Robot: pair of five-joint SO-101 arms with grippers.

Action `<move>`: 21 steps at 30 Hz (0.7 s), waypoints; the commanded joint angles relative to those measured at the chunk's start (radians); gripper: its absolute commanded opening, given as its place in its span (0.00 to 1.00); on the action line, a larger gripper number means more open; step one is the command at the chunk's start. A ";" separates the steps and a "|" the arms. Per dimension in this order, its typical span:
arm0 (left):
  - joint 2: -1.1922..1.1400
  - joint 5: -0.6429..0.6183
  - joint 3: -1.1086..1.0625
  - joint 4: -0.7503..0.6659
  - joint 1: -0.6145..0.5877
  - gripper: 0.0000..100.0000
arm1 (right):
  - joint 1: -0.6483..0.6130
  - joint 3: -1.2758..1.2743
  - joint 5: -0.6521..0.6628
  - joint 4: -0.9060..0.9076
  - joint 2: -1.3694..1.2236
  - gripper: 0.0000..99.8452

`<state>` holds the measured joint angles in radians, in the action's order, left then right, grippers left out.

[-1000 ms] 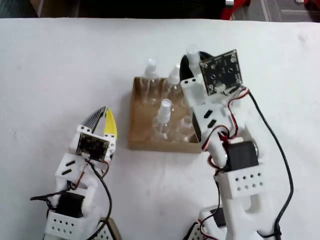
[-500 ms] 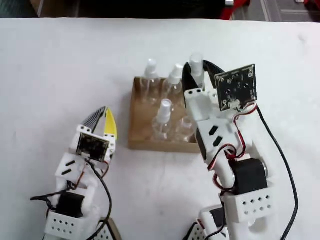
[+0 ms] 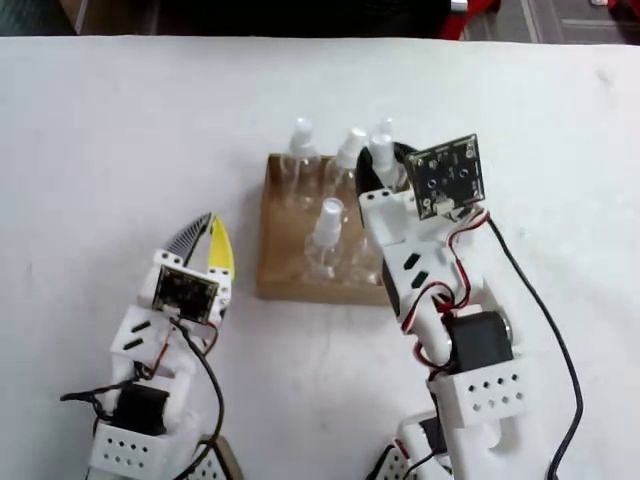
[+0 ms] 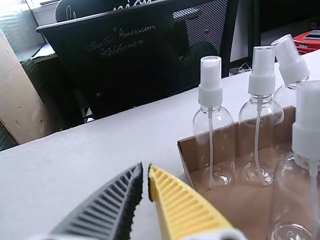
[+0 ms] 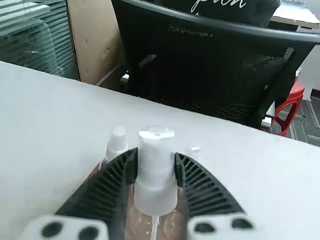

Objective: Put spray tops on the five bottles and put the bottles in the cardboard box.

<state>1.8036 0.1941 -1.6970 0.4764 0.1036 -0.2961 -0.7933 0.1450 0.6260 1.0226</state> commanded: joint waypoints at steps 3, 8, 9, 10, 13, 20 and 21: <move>0.016 0.008 0.003 0.003 0.008 0.02 | 0.024 -0.087 -0.018 -0.084 0.021 0.02; 0.016 0.008 0.003 0.003 0.008 0.02 | 0.051 -0.245 -0.020 -0.209 0.021 0.02; 0.016 0.008 0.003 0.003 0.008 0.02 | 0.051 -0.272 -0.020 -0.231 0.021 0.02; 0.016 0.008 0.003 0.003 0.008 0.02 | 0.051 -0.293 -0.020 -0.251 0.021 0.02; 0.016 0.008 0.003 0.003 0.010 0.02 | 0.050 -0.322 -0.020 -0.282 0.021 0.02; 0.016 0.008 0.003 0.003 0.010 0.02 | 0.042 -0.376 -0.021 -0.278 0.110 0.02; 0.016 0.008 0.003 0.003 0.010 0.02 | 0.041 -0.404 -0.021 -0.278 0.147 0.02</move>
<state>1.8036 0.1941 -1.6970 0.4764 0.1036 -0.2593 -1.1753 0.1343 0.3713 1.0902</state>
